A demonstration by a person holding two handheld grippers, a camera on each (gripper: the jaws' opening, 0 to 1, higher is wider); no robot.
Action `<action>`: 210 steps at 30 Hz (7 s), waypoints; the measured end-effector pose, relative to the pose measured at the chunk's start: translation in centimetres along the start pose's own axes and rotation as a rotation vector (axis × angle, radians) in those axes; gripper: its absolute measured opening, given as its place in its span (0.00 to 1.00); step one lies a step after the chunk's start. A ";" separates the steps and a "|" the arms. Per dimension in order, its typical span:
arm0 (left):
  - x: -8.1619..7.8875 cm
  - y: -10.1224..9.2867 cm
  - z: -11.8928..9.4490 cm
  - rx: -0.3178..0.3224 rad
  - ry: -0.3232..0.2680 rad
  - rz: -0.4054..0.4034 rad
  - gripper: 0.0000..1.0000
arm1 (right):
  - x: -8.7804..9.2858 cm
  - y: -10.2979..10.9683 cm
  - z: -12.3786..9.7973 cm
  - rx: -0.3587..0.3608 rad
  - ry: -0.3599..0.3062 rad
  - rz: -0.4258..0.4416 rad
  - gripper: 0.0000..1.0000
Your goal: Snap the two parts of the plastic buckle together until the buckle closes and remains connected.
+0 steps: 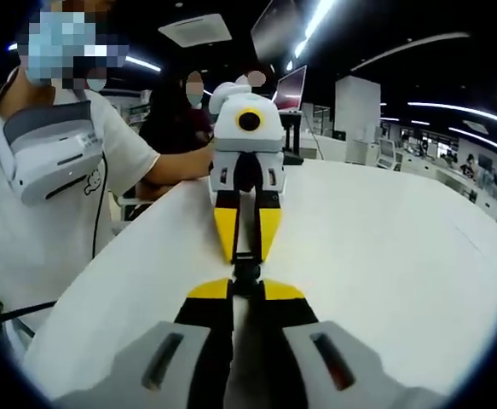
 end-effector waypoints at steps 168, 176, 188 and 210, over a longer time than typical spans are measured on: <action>1.6 10.8 -7.8 -0.463 -0.236 -0.333 0.96 | 0.9 -12.0 -5.4 0.513 -0.014 0.351 1.00; 0.7 8.7 -9.1 -0.471 -0.271 -0.379 0.99 | 0.9 -7.8 -8.8 0.600 0.005 0.341 1.00; -0.5 4.4 -11.9 -0.466 -0.347 -0.413 0.99 | 0.1 -4.2 -12.9 0.757 -0.023 0.392 1.00; 1.4 -0.2 -15.0 -0.707 -0.313 -0.444 0.98 | 1.3 1.5 -13.7 0.952 -0.064 0.602 1.00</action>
Point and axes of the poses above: the point that each gripper's makers call its tool centre point, and the gripper's own axes: z roughly forward along the fingers, y roughly to its left, x roughly out of its underside, the point moved 1 cm from there along -z, roughly backward along the fingers, and after that the axes turned 15 degrees about y, right-handed, at the moved point
